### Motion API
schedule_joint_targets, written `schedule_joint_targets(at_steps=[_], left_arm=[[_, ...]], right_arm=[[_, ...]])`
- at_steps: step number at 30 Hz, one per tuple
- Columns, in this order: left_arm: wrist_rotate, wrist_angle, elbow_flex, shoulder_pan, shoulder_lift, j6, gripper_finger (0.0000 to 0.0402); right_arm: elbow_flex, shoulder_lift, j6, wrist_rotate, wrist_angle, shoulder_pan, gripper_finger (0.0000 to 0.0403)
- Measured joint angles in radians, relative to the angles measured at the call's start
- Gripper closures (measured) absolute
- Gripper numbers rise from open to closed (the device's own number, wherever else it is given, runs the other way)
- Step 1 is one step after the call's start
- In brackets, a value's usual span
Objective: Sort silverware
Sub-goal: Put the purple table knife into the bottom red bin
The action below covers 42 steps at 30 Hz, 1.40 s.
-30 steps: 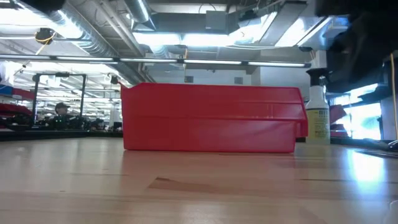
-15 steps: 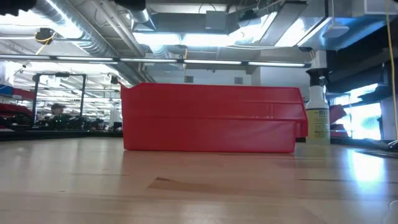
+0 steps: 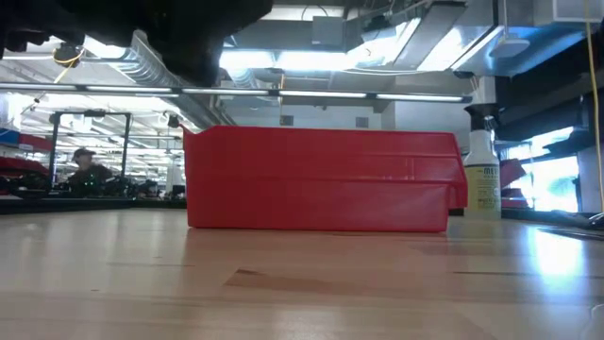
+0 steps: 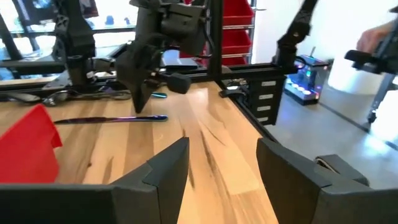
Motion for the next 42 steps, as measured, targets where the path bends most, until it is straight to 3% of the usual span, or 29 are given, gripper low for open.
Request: schedule_joint_targets(at_steps=[6, 14, 23, 26, 29, 36, 42], left_arm=[[-0.021, 0.002, 0.0, 0.0, 0.0, 0.003, 0.0226], [-0.053, -0.001, 0.0, 0.012, 0.0, 0.045, 0.0226], [-0.053, 0.0, 0.0, 0.043, 0.0, 0.007, 0.0226], [-0.053, 0.003, 0.007, 0.047, 0.017, 0.019, 0.0226], [-0.041, -0.004, 0.064, 0.047, 0.084, 0.026, 0.0226], [-0.057, -0.009, 0.241, 0.073, 0.281, 0.081, 0.0226], [-0.06, -0.007, 0.29, 0.104, 0.32, 0.007, 0.0226]], right_arm=[[0.056, 0.011, -0.007, 0.024, 0.015, -0.002, 0.0403], [0.138, 0.012, -0.257, 0.083, 0.417, -0.002, 0.0403], [0.272, 0.009, -0.216, 0.294, -0.039, 0.01, 0.0403], [0.244, -0.013, -0.105, 0.307, -0.179, 0.003, 0.0403], [0.186, -0.06, -0.036, 0.288, -0.202, 0.002, 0.0403], [0.012, -0.199, 0.075, 0.207, -0.118, -0.005, 0.0403], [-0.137, -0.244, 0.09, 0.134, 0.061, -0.049, 0.0403]])
